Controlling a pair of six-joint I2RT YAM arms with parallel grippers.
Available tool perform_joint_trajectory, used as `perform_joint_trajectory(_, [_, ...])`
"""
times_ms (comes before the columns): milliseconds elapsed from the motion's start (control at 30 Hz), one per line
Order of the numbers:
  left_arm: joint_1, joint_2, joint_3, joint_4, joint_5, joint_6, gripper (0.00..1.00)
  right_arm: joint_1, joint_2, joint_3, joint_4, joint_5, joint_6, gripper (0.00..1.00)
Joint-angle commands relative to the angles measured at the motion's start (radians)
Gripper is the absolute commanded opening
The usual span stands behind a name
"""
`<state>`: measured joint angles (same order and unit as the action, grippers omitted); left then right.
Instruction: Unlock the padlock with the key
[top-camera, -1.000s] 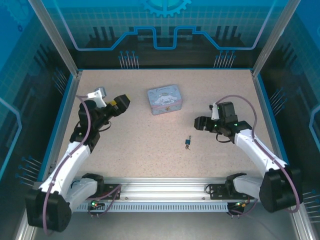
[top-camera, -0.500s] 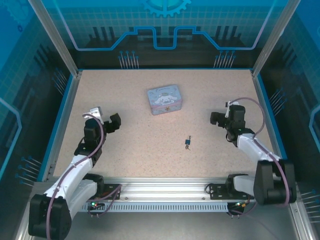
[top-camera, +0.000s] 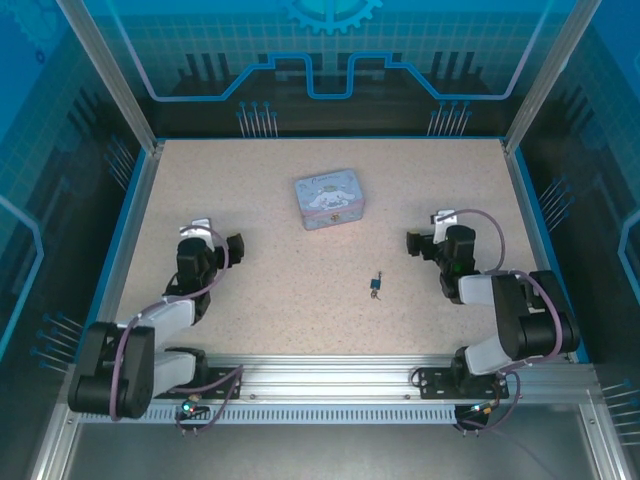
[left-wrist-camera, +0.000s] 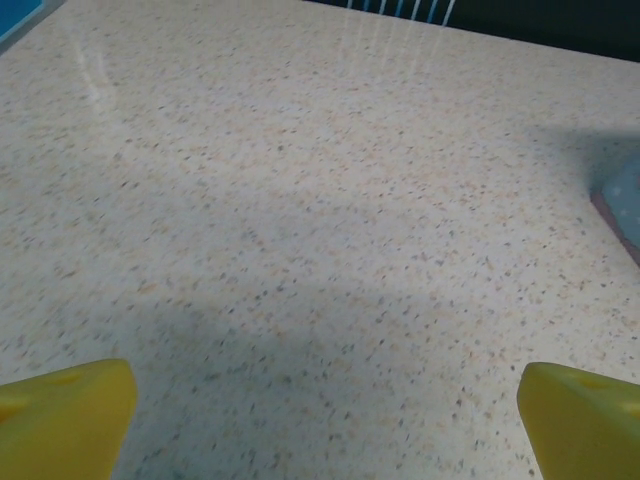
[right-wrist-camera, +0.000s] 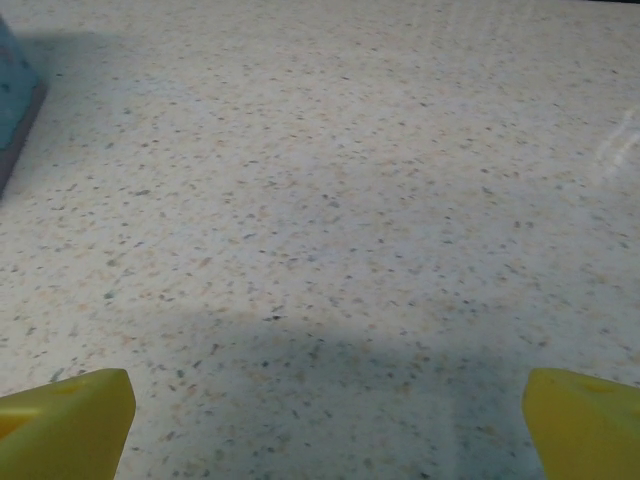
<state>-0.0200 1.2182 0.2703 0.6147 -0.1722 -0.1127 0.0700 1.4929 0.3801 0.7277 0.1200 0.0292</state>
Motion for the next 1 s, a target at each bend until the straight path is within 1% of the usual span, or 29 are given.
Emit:
perform_joint_trajectory(0, [0.022, 0.089, -0.006, 0.271, 0.132, 0.073, 0.99, -0.032, 0.004, 0.024, 0.072, -0.063, -0.014, 1.00])
perform_joint_trajectory(33, [0.022, 0.110, 0.005, 0.285, 0.153, 0.099, 0.99, -0.038, 0.004, 0.038, 0.043, -0.074, -0.006, 1.00])
perform_joint_trajectory(67, [0.023, 0.142, 0.010, 0.313, 0.157, 0.110, 0.99, -0.033, 0.007, 0.036, 0.052, -0.069, -0.011, 1.00])
perform_joint_trajectory(167, [0.025, 0.274, -0.003, 0.465, 0.161, 0.115, 0.99, -0.032, 0.007, 0.040, 0.044, -0.063, -0.014, 1.00])
perform_joint_trajectory(233, [0.026, 0.366, -0.017, 0.604, 0.172, 0.123, 0.99, -0.027, 0.007, 0.040, 0.043, -0.057, -0.016, 1.00])
perform_joint_trajectory(300, [0.030, 0.319, 0.018, 0.457, 0.140, 0.107, 0.99, -0.021, 0.008, 0.043, 0.040, -0.047, -0.020, 1.00])
perform_joint_trajectory(367, [0.037, 0.339, 0.070, 0.403, 0.133, 0.097, 0.99, -0.007, 0.010, 0.048, 0.032, -0.030, -0.029, 1.00])
perform_joint_trajectory(400, [0.040, 0.324, 0.111, 0.293, 0.119, 0.086, 0.99, -0.004, 0.010, 0.048, 0.032, -0.023, -0.032, 1.00])
perform_joint_trajectory(467, [0.037, 0.336, 0.105, 0.324, 0.125, 0.093, 0.99, -0.003, 0.010, 0.048, 0.032, -0.024, -0.032, 1.00])
perform_joint_trajectory(500, [0.038, 0.329, 0.109, 0.301, 0.126, 0.093, 0.99, -0.004, 0.011, 0.048, 0.033, -0.024, -0.031, 1.00])
perform_joint_trajectory(967, [0.037, 0.333, 0.106, 0.315, 0.125, 0.094, 0.99, -0.004, 0.011, 0.048, 0.032, -0.023, -0.032, 1.00])
